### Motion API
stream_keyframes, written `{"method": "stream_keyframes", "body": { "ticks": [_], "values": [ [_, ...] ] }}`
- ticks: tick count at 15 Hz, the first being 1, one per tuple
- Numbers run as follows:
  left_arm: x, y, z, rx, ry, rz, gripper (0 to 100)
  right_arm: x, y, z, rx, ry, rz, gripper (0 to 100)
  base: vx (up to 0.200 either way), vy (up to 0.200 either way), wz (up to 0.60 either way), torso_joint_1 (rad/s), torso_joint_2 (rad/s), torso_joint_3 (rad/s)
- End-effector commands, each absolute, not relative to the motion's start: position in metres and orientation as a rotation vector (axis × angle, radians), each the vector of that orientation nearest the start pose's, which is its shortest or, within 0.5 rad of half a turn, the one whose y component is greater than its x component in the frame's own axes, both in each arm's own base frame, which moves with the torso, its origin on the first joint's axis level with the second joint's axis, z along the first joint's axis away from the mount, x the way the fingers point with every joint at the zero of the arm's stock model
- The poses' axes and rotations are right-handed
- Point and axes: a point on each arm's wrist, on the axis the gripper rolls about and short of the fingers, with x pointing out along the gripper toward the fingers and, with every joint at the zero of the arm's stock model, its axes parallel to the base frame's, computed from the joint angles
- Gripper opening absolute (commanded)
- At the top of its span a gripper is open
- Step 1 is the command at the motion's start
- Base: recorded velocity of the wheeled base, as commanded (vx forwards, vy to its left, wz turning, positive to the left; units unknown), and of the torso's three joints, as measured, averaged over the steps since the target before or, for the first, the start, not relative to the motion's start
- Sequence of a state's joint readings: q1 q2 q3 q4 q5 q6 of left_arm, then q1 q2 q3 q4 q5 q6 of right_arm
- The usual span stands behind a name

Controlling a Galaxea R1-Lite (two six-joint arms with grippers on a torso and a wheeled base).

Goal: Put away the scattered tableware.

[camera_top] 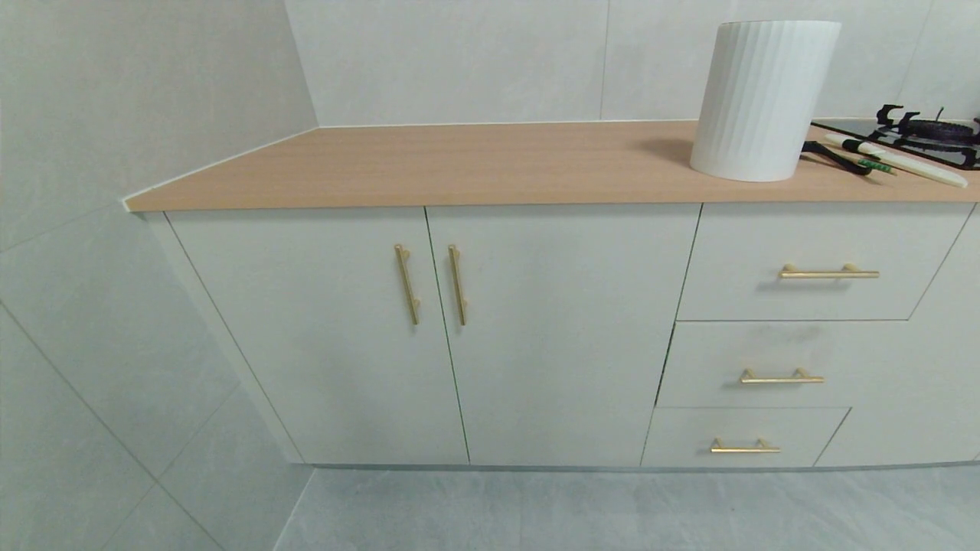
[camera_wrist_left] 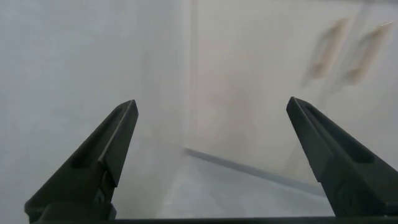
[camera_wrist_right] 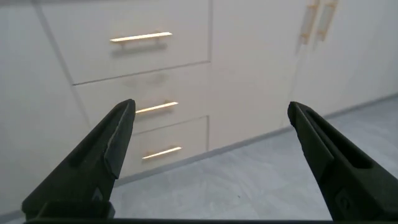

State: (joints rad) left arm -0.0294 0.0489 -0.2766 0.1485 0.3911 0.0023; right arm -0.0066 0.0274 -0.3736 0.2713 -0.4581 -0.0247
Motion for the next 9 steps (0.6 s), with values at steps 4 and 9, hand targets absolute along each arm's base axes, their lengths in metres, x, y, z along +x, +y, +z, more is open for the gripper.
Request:
{"method": "stream_keyframes", "body": {
  "ticks": [4, 9],
  "values": [
    [-0.029, 0.007, 0.085, 0.073, 0.023, 0.297, 100, -0.030, -0.009, 0.096, -0.032, -0.073, -0.416, 100, 0.000, 0.000, 0.00, 0.000, 0.00, 0.000],
    [-0.023, 0.000, 0.075, 0.054, 0.001, -0.002, 100, -0.023, -0.003, 0.082, -0.110, -0.049, -0.132, 100, 0.000, 0.000, 0.00, 0.000, 0.00, 0.000]
  ]
}}
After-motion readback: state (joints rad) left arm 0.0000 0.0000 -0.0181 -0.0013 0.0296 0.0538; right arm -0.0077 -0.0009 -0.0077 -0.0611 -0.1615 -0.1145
